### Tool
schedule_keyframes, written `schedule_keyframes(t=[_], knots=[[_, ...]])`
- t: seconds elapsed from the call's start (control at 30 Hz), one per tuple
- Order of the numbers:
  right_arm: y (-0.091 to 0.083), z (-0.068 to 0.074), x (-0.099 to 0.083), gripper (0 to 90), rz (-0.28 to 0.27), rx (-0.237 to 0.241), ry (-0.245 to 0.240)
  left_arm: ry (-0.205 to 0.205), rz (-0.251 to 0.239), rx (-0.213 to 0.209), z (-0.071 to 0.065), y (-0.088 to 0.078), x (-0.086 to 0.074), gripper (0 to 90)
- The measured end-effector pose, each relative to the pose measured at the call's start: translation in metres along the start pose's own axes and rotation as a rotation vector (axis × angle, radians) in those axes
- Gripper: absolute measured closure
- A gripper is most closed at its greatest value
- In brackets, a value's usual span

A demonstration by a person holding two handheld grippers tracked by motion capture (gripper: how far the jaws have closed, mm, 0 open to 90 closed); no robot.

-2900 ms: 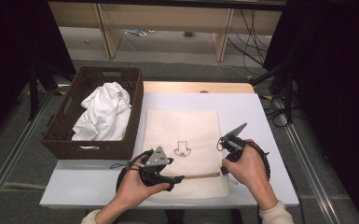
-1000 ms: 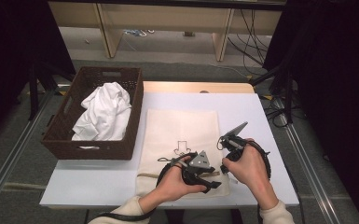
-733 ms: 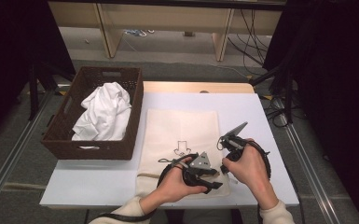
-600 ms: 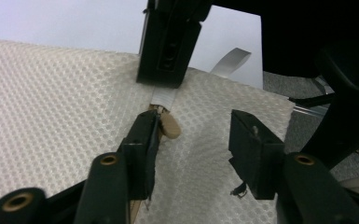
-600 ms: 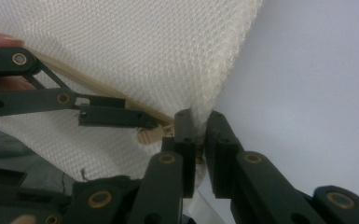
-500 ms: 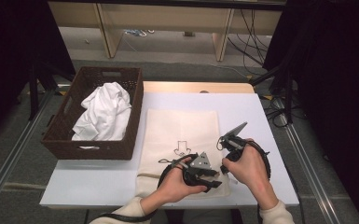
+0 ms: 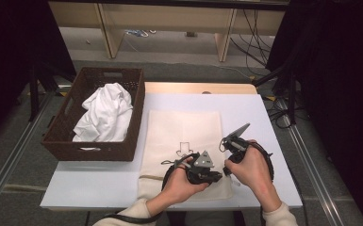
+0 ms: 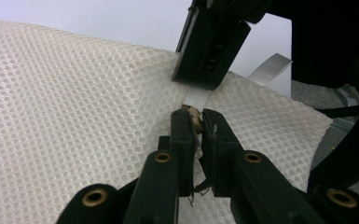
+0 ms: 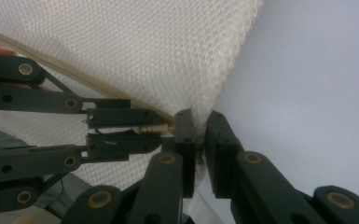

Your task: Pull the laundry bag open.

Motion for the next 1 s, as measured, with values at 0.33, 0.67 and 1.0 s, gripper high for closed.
schedule_keyframes(t=[0.33, 0.67, 1.0], knots=[[-0.001, 0.000, 0.000, 84.6, -0.003, 0.004, 0.002, -0.050, 0.022, -0.004, -0.001, -0.002, 0.000, 86.9], [0.003, -0.005, 0.000, 84.6, 0.018, 0.014, -0.044, -0.060, 0.027, 0.013, -0.001, -0.011, 0.000, 87.1], [0.005, -0.005, -0.002, 84.5, 0.028, 0.022, -0.018, -0.072, 0.022, 0.022, -0.001, -0.017, -0.001, 87.1]])
Point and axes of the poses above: each handheld gripper's, and its own axes: y roughly forward along the jaws, x roughly out of its top, z roughly to its left, the point moved 5 cm from there along y, roughly forward along the jaws, and after that the axes turned 13 degrees about x, right-handed, at the moved point
